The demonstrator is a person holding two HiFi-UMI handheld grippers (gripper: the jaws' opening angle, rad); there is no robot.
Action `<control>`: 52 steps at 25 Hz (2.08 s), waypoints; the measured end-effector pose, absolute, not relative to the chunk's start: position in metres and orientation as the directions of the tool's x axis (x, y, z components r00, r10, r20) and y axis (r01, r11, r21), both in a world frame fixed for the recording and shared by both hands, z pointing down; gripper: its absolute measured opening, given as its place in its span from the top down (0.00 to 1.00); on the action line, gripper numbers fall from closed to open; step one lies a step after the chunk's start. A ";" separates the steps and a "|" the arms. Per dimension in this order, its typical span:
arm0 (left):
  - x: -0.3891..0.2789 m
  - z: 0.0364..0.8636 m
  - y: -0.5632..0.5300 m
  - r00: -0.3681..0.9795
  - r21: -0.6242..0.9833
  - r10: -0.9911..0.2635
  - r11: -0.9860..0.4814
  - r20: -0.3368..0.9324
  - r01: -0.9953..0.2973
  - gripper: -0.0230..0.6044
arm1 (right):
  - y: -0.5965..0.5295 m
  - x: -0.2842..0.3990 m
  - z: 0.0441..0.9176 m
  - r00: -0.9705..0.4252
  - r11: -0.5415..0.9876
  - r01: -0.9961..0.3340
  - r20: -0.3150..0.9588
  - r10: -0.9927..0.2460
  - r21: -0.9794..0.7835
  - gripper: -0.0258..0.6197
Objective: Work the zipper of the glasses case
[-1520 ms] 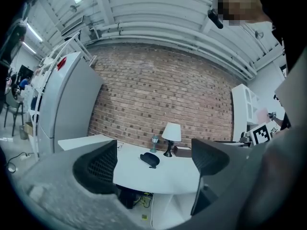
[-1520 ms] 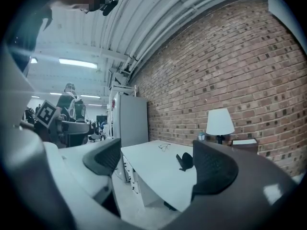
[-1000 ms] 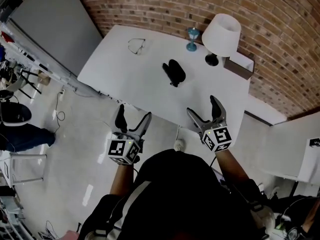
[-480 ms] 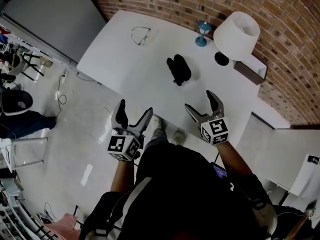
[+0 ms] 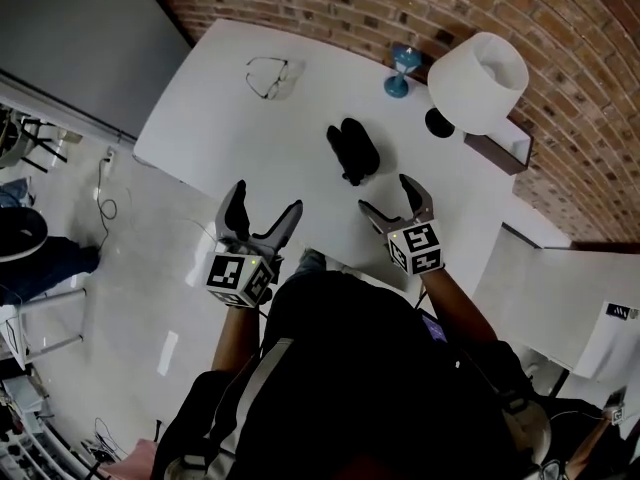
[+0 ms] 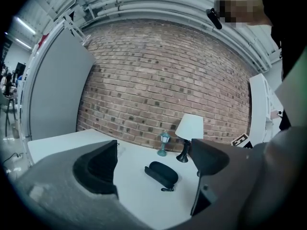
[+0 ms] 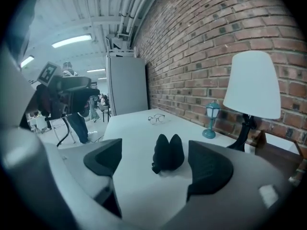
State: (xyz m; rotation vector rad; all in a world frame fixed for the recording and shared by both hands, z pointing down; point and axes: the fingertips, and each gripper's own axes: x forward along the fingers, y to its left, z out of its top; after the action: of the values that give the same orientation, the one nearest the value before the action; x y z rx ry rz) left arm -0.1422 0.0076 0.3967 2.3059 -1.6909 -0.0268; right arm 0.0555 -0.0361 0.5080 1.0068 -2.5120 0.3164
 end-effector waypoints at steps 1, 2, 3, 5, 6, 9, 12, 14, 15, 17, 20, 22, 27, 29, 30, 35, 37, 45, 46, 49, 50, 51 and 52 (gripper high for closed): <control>-0.145 0.397 0.000 0.317 0.239 -0.937 -0.276 0.149 -0.931 0.20 | -0.040 0.049 0.513 -0.654 0.719 -0.693 0.466 -0.595 -0.054 0.30; -0.148 0.398 -0.007 0.317 0.243 -0.937 -0.277 0.149 -0.930 0.20 | -0.044 0.043 0.518 -0.656 0.726 -0.686 0.479 -0.584 -0.054 0.31; -0.152 0.399 -0.012 0.316 0.244 -0.937 -0.275 0.150 -0.930 0.20 | -0.048 0.036 0.525 -0.656 0.733 -0.679 0.493 -0.572 -0.053 0.33; -0.161 0.403 -0.021 0.310 0.243 -0.937 -0.267 0.160 -0.933 0.20 | -0.053 0.025 0.540 -0.653 0.744 -0.666 0.522 -0.549 -0.050 0.35; -0.167 0.405 -0.024 0.304 0.243 -0.938 -0.260 0.168 -0.935 0.20 | -0.057 0.020 0.547 -0.650 0.749 -0.661 0.536 -0.539 -0.048 0.36; -0.182 0.413 -0.034 0.289 0.252 -0.938 -0.237 0.192 -0.938 0.20 | -0.067 0.009 0.562 -0.642 0.756 -0.653 0.565 -0.518 -0.048 0.37; -0.195 0.422 -0.041 0.272 0.258 -0.940 -0.216 0.204 -0.942 0.20 | -0.075 0.002 0.574 -0.637 0.763 -0.644 0.587 -0.500 -0.050 0.39; -0.201 0.428 -0.043 0.272 0.261 -0.938 -0.212 0.218 -0.942 0.20 | -0.079 -0.003 0.584 -0.633 0.769 -0.637 0.604 -0.485 -0.049 0.42; -0.202 0.431 -0.043 0.273 0.265 -0.935 -0.211 0.226 -0.941 0.20 | -0.081 -0.006 0.590 -0.628 0.771 -0.635 0.613 -0.479 -0.047 0.43; -0.206 0.437 -0.045 0.275 0.268 -0.931 -0.209 0.241 -0.940 0.20 | -0.085 -0.012 0.603 -0.616 0.775 -0.631 0.632 -0.469 -0.040 0.45; -0.212 0.442 -0.045 0.270 0.280 -0.930 -0.198 0.249 -0.939 0.21 | -0.087 -0.020 0.619 -0.607 0.782 -0.622 0.656 -0.449 -0.040 0.49; -0.215 0.445 -0.046 0.270 0.298 -0.930 -0.192 0.248 -0.935 0.22 | -0.086 -0.022 0.626 -0.597 0.785 -0.617 0.681 -0.425 -0.051 0.49; -0.219 0.451 -0.049 0.269 0.304 -0.928 -0.185 0.260 -0.935 0.22 | -0.085 -0.025 0.636 -0.568 0.795 -0.606 0.719 -0.401 -0.036 0.60; -0.220 0.451 -0.053 0.266 0.308 -0.930 -0.183 0.255 -0.934 0.22 | -0.085 -0.026 0.639 -0.555 0.795 -0.606 0.733 -0.394 -0.031 0.65; -0.221 0.451 -0.054 0.267 0.312 -0.930 -0.182 0.254 -0.932 0.22 | -0.085 -0.027 0.640 -0.548 0.791 -0.610 0.739 -0.391 -0.034 0.67; -0.216 0.457 -0.056 0.282 0.335 -0.927 -0.191 0.246 -0.922 0.22 | -0.084 -0.031 0.645 -0.522 0.756 -0.652 0.758 -0.390 -0.059 0.86; -0.214 0.458 -0.056 0.285 0.348 -0.928 -0.192 0.240 -0.918 0.22 | -0.084 -0.032 0.645 -0.527 0.749 -0.658 0.756 -0.388 -0.075 0.87; -0.204 0.465 -0.053 0.306 0.402 -0.917 -0.187 0.257 -0.896 0.22 | -0.082 -0.023 0.620 -0.583 0.762 -0.639 0.712 -0.392 -0.103 0.88; -0.204 0.466 -0.053 0.311 0.414 -0.916 -0.187 0.254 -0.891 0.22 | -0.082 -0.023 0.614 -0.599 0.762 -0.637 0.698 -0.393 -0.117 0.88; -0.201 0.468 -0.053 0.323 0.446 -0.914 -0.190 0.244 -0.875 0.22 | -0.079 -0.029 0.590 -0.672 0.764 -0.615 0.636 -0.379 -0.195 0.88; -0.200 0.469 -0.053 0.328 0.456 -0.913 -0.192 0.241 -0.869 0.22 | -0.077 -0.031 0.580 -0.700 0.764 -0.604 0.610 -0.372 -0.228 0.88; -0.198 0.469 -0.053 0.334 0.464 -0.911 -0.195 0.239 -0.864 0.22 | -0.075 -0.033 0.571 -0.725 0.763 -0.593 0.583 -0.366 -0.258 0.88; -0.196 0.470 -0.054 0.342 0.468 -0.909 -0.201 0.239 -0.860 0.22 | -0.074 -0.034 0.561 -0.747 0.763 -0.581 0.558 -0.362 -0.282 0.88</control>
State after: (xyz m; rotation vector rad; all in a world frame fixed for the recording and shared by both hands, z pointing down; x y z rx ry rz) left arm -0.1959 -0.0541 0.4696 2.0849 -1.5413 -0.1210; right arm -0.0343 -0.0740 0.5613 0.7100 -2.4784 0.6157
